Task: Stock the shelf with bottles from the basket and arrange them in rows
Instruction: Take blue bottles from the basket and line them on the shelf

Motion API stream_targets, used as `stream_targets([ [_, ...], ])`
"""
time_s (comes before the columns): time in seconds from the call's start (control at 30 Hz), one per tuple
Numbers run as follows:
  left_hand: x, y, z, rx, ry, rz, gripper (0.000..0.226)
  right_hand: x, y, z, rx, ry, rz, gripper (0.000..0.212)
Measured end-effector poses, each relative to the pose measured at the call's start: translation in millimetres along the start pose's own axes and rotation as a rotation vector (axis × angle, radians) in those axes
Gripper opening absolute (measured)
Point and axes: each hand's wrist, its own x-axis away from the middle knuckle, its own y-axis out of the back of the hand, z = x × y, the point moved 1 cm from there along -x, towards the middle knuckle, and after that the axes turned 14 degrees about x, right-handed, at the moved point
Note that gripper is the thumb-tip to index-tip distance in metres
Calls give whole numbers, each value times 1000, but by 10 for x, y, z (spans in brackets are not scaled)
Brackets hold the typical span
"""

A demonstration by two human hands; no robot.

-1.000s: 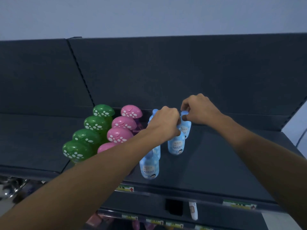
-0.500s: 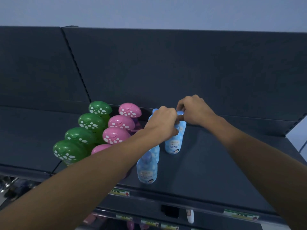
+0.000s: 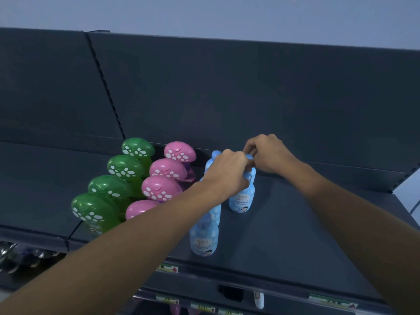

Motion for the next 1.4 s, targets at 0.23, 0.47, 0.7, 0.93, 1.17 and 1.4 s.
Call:
stream_targets([
  [0.23, 41, -2, -2, 32, 24, 7, 14, 40, 13, 4, -15, -15, -7, 17],
  [0.47, 138, 380, 124, 19, 55, -85, 26, 173, 299, 209, 51, -95, -80, 25],
  [0.7, 528, 997, 441, 42, 47, -138, 14, 548, 504, 905, 122, -72, -167, 18],
  [0.93, 1186, 1435, 897, 61, -62, -144, 15, 1090, 465, 1911, 168, -78, -215, 18],
  [1.17, 2202, 1717, 1524, 130, -134, -35, 16, 1740, -103, 3025, 117, -205, -179, 13],
  [1.4, 3043, 1529, 2293, 44, -82, 120, 13, 2247, -1033, 3739, 114, -240, -3, 18],
])
